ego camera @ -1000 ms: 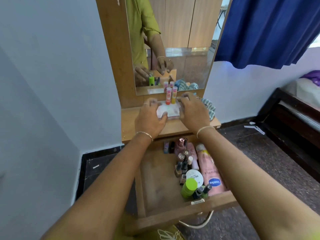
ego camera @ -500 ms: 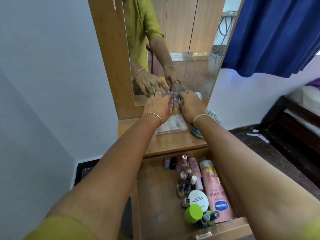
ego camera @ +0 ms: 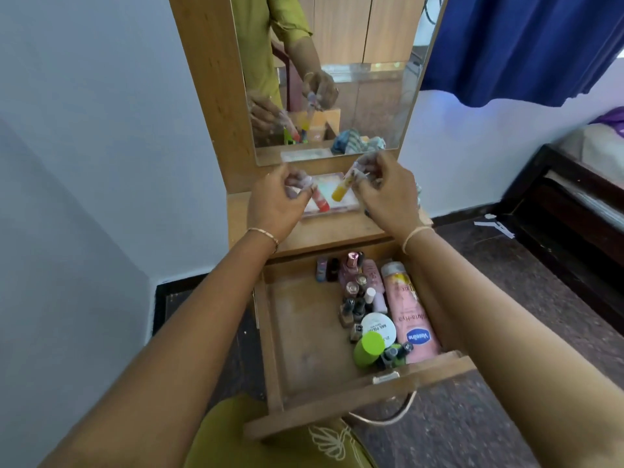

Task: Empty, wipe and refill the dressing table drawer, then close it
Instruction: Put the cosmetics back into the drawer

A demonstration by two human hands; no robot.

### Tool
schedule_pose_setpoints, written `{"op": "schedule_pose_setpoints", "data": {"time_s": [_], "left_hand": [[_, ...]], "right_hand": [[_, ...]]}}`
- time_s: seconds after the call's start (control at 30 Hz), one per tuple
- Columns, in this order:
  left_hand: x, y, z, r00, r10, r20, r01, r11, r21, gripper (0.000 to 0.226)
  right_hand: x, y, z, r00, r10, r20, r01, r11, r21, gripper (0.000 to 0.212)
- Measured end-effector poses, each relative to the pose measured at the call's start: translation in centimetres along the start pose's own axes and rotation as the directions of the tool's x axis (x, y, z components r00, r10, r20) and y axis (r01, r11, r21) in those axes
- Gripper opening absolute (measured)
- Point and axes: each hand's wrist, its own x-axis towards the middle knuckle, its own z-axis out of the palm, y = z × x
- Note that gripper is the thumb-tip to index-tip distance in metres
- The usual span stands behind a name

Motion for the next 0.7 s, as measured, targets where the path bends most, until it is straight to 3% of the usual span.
{"op": "schedule_pose_setpoints", "data": {"time_s": [0.13, 0.23, 0.43, 0.7], "left_hand": [[-5.5, -0.7, -0.6, 0.999, -0.045, -0.020, 0.045, 0.999, -0.018, 0.020], [-8.7, -1.4, -0.2, 0.994, -0.086, 0.064, 0.087, 0.996, -0.011, 0.018], [-10.6, -2.1, 1.6, 0.955, -0.136, 0.264, 0.059, 0.958, 0.281, 0.015], [-10.4, -3.0, 3.4, 0.953, -0.158, 0.260, 0.026, 0.894, 0.447, 0.017]], "right_hand": [[-5.3, 0.2, -1.1, 0.996, 0.017, 0.084, -0.012, 0.998, -0.063, 0.013], [-8.6, 1.0, -1.3, 0.985, 0.072, 0.157, -0.054, 0.992, -0.115, 0.012], [-11.2, 1.6, -0.4, 0.966, 0.125, 0.228, -0.064, 0.964, -0.259, 0.016], [-11.6, 2.6, 1.9, 0.949, 0.146, 0.278, -0.030, 0.923, -0.384, 0.016]]}}
